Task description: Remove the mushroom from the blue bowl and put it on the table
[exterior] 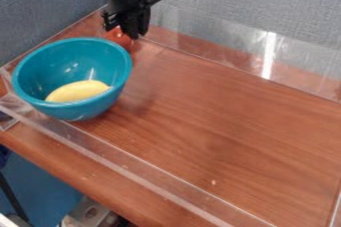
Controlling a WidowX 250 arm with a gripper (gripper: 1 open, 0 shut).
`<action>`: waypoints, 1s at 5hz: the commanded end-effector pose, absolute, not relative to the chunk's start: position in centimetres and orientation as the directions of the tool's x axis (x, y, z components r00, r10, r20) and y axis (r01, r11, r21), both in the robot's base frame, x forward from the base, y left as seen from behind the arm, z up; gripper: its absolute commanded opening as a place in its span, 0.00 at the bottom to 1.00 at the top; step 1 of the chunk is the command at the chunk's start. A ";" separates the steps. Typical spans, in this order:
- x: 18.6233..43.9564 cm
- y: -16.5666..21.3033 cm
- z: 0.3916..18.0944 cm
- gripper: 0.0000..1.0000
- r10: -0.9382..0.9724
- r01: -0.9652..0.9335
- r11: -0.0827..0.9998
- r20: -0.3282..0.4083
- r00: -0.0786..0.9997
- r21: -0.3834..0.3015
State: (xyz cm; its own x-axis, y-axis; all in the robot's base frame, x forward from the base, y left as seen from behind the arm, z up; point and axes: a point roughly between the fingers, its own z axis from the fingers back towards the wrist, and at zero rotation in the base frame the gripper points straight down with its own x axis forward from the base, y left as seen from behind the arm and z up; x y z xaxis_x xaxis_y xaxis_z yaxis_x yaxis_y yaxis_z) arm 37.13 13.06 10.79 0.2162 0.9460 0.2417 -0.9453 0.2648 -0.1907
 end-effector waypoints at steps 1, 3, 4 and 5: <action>37.6 13.7 14.2 0.00 0.923 -0.899 0.338 0.284 0.260 -0.277; 36.0 13.7 15.7 0.00 0.875 -0.824 0.477 0.256 0.412 -0.307; 34.5 14.4 17.9 0.00 0.847 -0.776 0.531 0.230 0.479 -0.339; 33.6 14.4 17.3 0.00 0.865 -0.791 0.501 0.212 0.454 -0.352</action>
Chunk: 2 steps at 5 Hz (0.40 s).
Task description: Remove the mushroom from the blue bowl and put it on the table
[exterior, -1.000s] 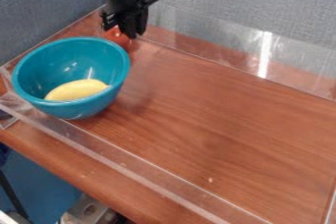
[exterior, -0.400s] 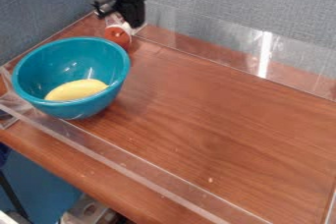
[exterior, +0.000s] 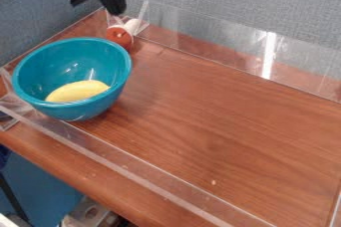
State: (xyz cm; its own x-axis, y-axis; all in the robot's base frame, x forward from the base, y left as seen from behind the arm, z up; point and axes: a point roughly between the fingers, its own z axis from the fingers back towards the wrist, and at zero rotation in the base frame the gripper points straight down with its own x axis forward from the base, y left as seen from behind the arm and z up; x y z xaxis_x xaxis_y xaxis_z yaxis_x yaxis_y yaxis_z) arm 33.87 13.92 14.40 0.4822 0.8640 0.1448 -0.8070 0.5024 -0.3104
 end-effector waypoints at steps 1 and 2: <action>32.5 14.5 16.7 0.00 0.881 -0.802 0.474 0.200 0.430 -0.364; 32.3 14.5 17.4 0.00 0.853 -0.771 0.521 0.197 0.483 -0.366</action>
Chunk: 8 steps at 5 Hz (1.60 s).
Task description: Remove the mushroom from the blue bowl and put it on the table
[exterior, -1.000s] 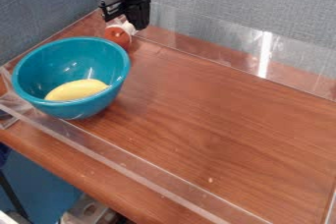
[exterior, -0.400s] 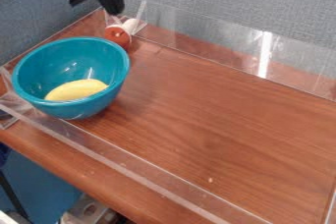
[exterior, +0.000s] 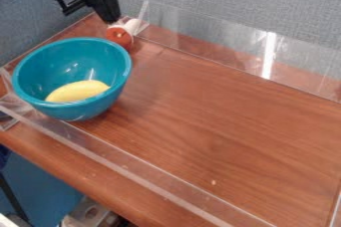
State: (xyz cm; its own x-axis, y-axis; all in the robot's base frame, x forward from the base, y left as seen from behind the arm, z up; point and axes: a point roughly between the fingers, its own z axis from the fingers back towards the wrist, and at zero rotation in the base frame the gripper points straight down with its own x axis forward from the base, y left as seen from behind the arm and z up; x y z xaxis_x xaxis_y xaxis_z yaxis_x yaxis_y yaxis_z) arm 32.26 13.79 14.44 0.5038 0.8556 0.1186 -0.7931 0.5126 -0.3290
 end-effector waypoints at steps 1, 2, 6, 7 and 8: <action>32.4 14.5 18.0 0.00 0.822 -0.738 0.567 0.196 0.534 -0.366; 32.3 15.3 18.8 0.00 0.816 -0.732 0.575 0.196 0.544 -0.366; 27.6 19.0 18.9 0.00 0.877 -0.807 0.480 0.217 0.428 -0.345; 27.5 18.8 19.1 0.00 0.865 -0.798 0.501 0.227 0.447 -0.336; 27.7 18.5 19.2 0.00 0.849 -0.785 0.528 0.233 0.475 -0.325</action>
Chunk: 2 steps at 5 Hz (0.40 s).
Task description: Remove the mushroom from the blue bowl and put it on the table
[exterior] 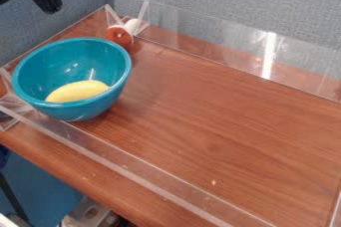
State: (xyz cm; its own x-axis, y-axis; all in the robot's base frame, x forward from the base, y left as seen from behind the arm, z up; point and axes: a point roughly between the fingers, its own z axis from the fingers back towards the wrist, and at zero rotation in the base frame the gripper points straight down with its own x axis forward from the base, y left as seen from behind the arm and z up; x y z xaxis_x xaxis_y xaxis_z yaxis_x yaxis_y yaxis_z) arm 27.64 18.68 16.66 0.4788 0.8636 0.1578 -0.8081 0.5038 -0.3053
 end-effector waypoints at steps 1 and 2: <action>28.1 18.7 18.2 0.00 0.830 -0.769 0.557 0.240 0.503 -0.314; 28.4 18.6 17.2 0.00 0.810 -0.751 0.586 0.246 0.533 -0.303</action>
State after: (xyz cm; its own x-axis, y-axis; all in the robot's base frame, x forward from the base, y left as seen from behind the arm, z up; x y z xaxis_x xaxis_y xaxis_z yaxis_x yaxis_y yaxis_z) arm 28.30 18.57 16.23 0.5323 0.8195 0.2124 -0.7633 0.5731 -0.2983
